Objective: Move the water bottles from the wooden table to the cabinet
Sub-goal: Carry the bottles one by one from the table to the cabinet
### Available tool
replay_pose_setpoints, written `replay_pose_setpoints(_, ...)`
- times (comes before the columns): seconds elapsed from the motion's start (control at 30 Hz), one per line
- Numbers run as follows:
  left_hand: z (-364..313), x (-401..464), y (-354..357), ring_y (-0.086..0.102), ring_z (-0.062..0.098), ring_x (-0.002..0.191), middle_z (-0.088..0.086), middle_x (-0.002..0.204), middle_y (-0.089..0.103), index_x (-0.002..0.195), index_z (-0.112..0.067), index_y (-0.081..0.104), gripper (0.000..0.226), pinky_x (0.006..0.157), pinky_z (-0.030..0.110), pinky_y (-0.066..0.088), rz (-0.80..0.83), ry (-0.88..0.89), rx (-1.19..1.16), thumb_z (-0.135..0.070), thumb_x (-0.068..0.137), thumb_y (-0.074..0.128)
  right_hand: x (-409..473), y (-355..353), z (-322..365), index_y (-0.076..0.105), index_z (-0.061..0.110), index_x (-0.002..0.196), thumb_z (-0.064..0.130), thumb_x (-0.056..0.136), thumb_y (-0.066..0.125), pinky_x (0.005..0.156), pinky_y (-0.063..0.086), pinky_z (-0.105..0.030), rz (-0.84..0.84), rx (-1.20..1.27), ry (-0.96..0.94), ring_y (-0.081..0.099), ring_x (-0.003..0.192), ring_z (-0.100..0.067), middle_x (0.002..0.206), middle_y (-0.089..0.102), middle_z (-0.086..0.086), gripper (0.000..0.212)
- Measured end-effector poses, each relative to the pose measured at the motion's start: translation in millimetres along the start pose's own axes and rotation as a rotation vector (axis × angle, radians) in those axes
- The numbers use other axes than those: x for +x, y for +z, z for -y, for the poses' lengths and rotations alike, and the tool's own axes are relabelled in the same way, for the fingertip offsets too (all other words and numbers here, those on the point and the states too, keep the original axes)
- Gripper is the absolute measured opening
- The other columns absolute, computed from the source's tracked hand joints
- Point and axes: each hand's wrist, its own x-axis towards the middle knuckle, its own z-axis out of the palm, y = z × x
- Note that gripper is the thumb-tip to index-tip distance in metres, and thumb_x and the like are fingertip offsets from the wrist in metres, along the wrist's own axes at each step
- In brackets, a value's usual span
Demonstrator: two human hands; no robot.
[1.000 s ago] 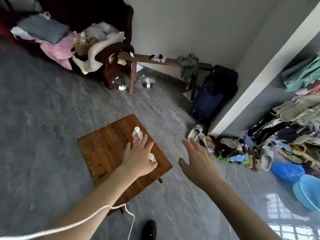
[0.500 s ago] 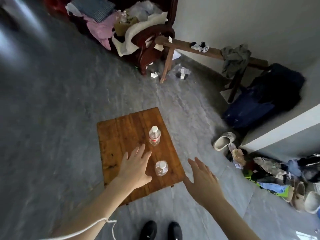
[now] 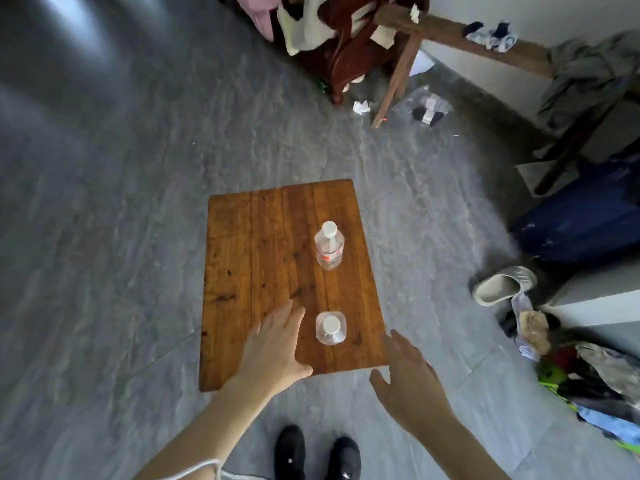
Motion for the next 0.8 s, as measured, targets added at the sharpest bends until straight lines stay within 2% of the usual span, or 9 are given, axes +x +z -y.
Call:
replay_pose_setpoints(0.13,14,26,37,0.007,0.019,0.159,-0.003,0.172,-0.002,0.163,-0.027,0.005,0.109,0.127,0.042,0.019,0.007,0.016,-0.029,-0.052,0.085,0.076,38,52,-15,0.031,0.035,0.142,0.031,0.088,0.055,0.104,0.041,-0.036,0.002,0.035,-0.018,0.051,0.123,-0.016,0.138,0.048,0.013,0.059)
replay_pose_setpoints(0.27,26,57,77,0.018,0.015,0.156,-0.006,0.171,0.008,0.161,-0.027,0.006,0.112,0.124,0.034,0.026,-0.04,0.098,-0.169,-0.051,0.081,0.08,75,103,-28,0.037,0.029,0.141,0.034,0.09,0.053,0.106,0.043,-0.043,-0.002,0.031,-0.039,0.047,0.131,-0.021,0.15,0.04,0.008,0.054)
replay_pose_setpoints(0.4,28,85,111,0.024,0.007,0.152,-0.012,0.167,0.019,0.158,-0.033,0.01,0.111,0.12,0.028,0.025,-0.072,0.191,-0.439,-0.045,0.078,0.085,105,142,-38,0.034,0.028,0.145,0.031,0.089,0.053,0.106,0.043,-0.051,-0.022,0.089,-0.013,0.046,0.133,-0.028,0.154,0.037,0.001,0.06)
replay_pose_setpoints(0.53,26,102,139,0.035,-0.011,0.138,-0.029,0.148,0.041,0.149,-0.04,0.029,0.097,0.121,0.031,0.033,-0.17,0.247,-0.756,-0.033,0.074,0.091,125,166,-43,0.03,0.025,0.15,0.028,0.091,0.051,0.11,0.037,-0.052,-0.032,0.044,0.005,0.043,0.135,-0.031,0.156,0.033,-0.002,0.063)
replay_pose_setpoints(0.63,26,108,150,0.05,-0.003,0.134,-0.028,0.135,0.058,0.136,-0.039,0.048,0.078,0.117,0.035,0.042,-0.27,0.279,-0.904,-0.023,0.073,0.092,134,177,-45,0.029,0.023,0.151,0.028,0.091,0.052,0.113,0.034,-0.051,-0.054,0.026,0.028,0.038,0.139,-0.031,0.159,0.029,-0.003,0.064)
replay_pose_setpoints(0.7,26,108,150,0.055,-0.001,0.13,-0.025,0.129,0.064,0.129,-0.038,0.054,0.073,0.115,0.039,0.045,-0.309,0.296,-0.935,-0.02,0.07,0.094,136,181,-43,0.028,0.021,0.152,0.026,0.093,0.051,0.116,0.03,-0.051,-0.069,0.033,0.02,0.033,0.143,-0.03,0.16,0.027,-0.003,0.063)
replay_pose_setpoints(0.8,26,100,136,0.058,0.001,0.127,-0.02,0.126,0.067,0.126,-0.033,0.058,0.07,0.111,0.037,0.049,-0.345,0.334,-0.976,-0.027,0.066,0.095,139,187,-41,0.037,0.02,0.149,0.017,0.094,0.048,0.113,0.037,-0.05,-0.118,0.248,0.012,0.04,0.138,-0.028,0.152,0.042,-0.004,0.056)
